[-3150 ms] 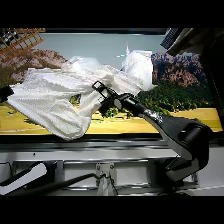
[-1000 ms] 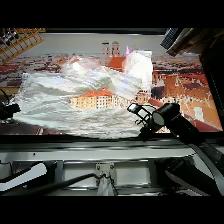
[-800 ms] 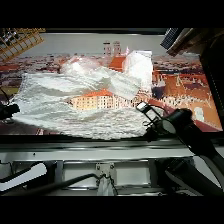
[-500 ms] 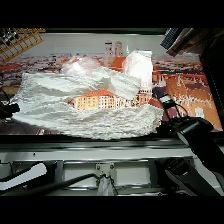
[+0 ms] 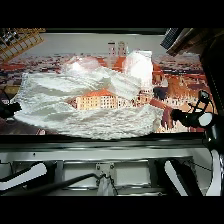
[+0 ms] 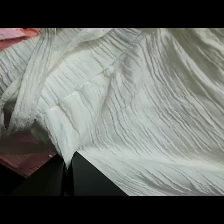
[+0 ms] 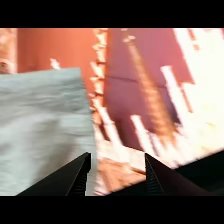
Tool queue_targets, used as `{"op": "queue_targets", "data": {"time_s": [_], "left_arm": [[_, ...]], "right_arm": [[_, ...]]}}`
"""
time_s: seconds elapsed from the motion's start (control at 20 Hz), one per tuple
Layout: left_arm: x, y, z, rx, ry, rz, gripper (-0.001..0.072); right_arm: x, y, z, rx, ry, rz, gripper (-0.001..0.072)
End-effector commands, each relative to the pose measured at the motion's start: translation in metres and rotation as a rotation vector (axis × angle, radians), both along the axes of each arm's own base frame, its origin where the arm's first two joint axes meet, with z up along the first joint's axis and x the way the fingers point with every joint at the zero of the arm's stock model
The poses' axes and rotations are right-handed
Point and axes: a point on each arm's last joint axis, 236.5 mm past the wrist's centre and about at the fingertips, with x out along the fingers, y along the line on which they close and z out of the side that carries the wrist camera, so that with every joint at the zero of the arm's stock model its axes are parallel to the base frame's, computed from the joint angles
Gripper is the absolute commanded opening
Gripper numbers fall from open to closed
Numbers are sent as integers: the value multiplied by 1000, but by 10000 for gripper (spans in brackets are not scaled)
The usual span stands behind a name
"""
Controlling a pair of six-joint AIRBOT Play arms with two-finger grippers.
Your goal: Fold the clothes and pants, and hang the long-sleeved shirts on hangers.
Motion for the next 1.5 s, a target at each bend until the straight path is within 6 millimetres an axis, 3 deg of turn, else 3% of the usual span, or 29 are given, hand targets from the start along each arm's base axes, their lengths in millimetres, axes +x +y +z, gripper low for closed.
{"op": "queue_targets", "data": {"time_s": [0.0, 0.15, 0.3, 0.85, 1.0, 1.2, 1.3, 1.35, 1.4, 1.45], "left_arm": [[4, -1, 1, -2, -18, -1, 16], [5, 0, 1, -1, -20, -3, 16], [6, 0, 1, 2, -26, -4, 17], [11, 2, 3, 10, -49, -10, 17], [12, 2, 3, 12, -52, -11, 17], [14, 2, 4, 15, -61, -13, 17], [14, 3, 4, 16, -62, -13, 17], [14, 3, 4, 16, -61, -13, 17], [14, 3, 4, 16, -61, -14, 17], [14, 3, 4, 17, -61, -14, 17]], "right_arm": [[47, 22, -4, 285, -158, -11, 411], [44, 28, -35, 334, -76, 15, 490], [44, 27, -50, 333, -50, 30, 488], [52, 14, -65, 292, -58, 9, 467], [56, 20, -67, 327, -67, 10, 448], [65, 44, -73, 359, -66, 46, 437], [70, 61, -76, 363, -67, 91, 297], [73, 67, -73, 350, -75, 129, 86], [75, 71, -66, 353, -82, 153, 21], [79, 73, -53, 357, -104, 175, 21]]}}
